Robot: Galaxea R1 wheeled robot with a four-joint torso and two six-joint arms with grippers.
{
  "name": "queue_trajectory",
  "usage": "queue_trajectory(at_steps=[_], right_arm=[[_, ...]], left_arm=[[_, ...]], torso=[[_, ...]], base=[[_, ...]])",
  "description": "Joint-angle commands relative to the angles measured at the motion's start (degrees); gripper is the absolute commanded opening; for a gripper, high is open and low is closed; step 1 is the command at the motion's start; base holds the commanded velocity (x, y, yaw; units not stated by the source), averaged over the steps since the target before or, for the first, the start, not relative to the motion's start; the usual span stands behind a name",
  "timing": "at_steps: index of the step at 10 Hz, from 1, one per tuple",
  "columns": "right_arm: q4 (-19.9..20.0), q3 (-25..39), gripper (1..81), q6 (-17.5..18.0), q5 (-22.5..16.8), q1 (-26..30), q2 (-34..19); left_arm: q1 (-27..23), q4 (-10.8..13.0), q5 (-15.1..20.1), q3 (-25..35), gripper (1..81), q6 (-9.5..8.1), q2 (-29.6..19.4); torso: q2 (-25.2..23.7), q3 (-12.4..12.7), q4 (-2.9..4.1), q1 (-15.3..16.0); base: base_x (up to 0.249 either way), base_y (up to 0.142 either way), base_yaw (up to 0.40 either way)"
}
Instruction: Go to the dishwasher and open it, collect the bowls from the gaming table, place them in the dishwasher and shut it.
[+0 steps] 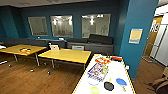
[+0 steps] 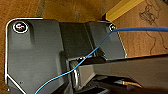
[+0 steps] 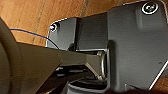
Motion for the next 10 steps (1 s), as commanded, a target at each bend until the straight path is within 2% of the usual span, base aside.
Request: queue_trajectory(at_steps=[1,7,9,10], right_arm=[[-0.53,0.40,81.1,-0.07,-2.21,2.74,0.04],[-0.62,0.49,81.1,-0.51,-2.03,2.82,0.21],[-0.70,0.49,81.1,-0.51,-2.03,2.82,0.21],[-0.71,0.49,81.1,-0.51,-2.03,2.82,0.21]], left_arm=[[-2.69,0.59,2.55,0.66,81.1,0.18,-0.26],[-2.69,0.42,2.55,0.66,81.1,0.18,-0.35],[-2.69,0.42,2.55,0.75,81.1,0.18,-0.44],[-2.69,0.41,2.46,0.75,81.1,0.18,-0.35]], torso=[[0.00,0.00,0.00,0.00],[0.00,0.00,0.00,0.00],[0.00,0.00,0.00,0.00],[0.00,0.00,0.00,0.00]], base=[[0.000,0.000,-0.282],[0.000,0.000,-0.283],[0.000,-0.158,0.000],[0.000,0.000,0.000]])
